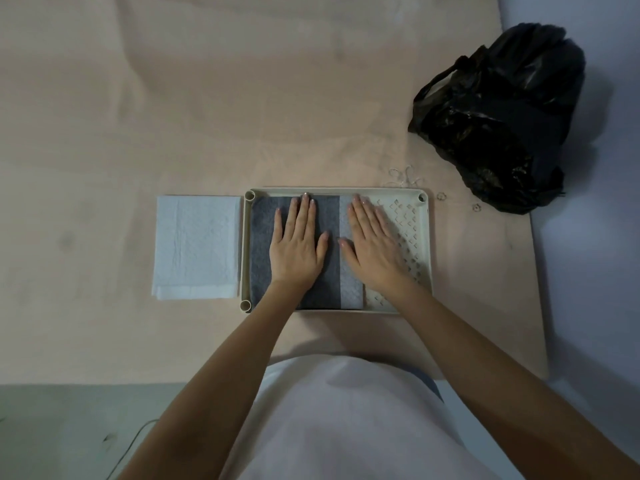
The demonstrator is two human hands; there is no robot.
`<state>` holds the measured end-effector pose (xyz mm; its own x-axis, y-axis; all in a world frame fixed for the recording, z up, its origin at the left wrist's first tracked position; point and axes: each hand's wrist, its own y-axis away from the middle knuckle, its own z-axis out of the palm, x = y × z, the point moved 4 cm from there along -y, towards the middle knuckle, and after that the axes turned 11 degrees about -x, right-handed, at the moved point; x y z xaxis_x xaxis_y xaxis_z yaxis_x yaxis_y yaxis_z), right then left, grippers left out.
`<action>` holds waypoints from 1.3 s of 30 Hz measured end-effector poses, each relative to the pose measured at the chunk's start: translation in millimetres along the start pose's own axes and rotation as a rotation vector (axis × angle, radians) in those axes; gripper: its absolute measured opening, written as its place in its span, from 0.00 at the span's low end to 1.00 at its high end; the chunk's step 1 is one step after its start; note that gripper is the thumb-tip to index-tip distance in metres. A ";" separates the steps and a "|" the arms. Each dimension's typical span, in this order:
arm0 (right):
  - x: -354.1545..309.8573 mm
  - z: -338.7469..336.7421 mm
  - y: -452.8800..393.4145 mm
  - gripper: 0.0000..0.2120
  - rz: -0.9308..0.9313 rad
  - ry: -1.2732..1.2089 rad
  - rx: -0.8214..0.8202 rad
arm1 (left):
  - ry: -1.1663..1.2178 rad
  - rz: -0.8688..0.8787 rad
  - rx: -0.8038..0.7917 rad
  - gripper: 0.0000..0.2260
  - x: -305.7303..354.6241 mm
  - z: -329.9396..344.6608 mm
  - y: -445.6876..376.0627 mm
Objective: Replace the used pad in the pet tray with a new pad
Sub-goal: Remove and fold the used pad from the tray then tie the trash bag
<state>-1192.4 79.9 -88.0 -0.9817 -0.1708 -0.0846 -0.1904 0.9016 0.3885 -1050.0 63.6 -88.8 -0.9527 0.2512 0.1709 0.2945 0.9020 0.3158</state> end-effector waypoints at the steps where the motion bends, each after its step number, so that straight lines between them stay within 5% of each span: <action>1: 3.8 -1.6 4.1 0.31 -0.022 -0.001 0.009 | -0.006 0.036 0.007 0.29 -2.5 -1.5 1.0; 7: 4.8 6.5 34.8 0.38 -0.333 0.244 -0.044 | -0.320 0.548 -0.086 0.36 -4.4 3.7 26.5; 20: 12.5 11.9 34.8 0.40 -0.323 0.358 -0.182 | -0.445 0.539 -0.187 0.36 -32.5 1.2 31.8; 29: 6.3 11.0 70.9 0.28 -0.749 0.190 -0.300 | -0.368 0.848 -0.340 0.28 -35.6 3.7 60.6; 39: 24.1 7.0 74.0 0.26 -0.790 0.273 -0.308 | -0.412 0.956 -0.188 0.21 -49.8 -3.5 67.2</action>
<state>-1230.1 145.3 -67.8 -0.5234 -0.8217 -0.2256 -0.7681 0.3403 0.5424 -982.5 110.5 -72.8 -0.2600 0.9598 0.1060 0.9090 0.2062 0.3623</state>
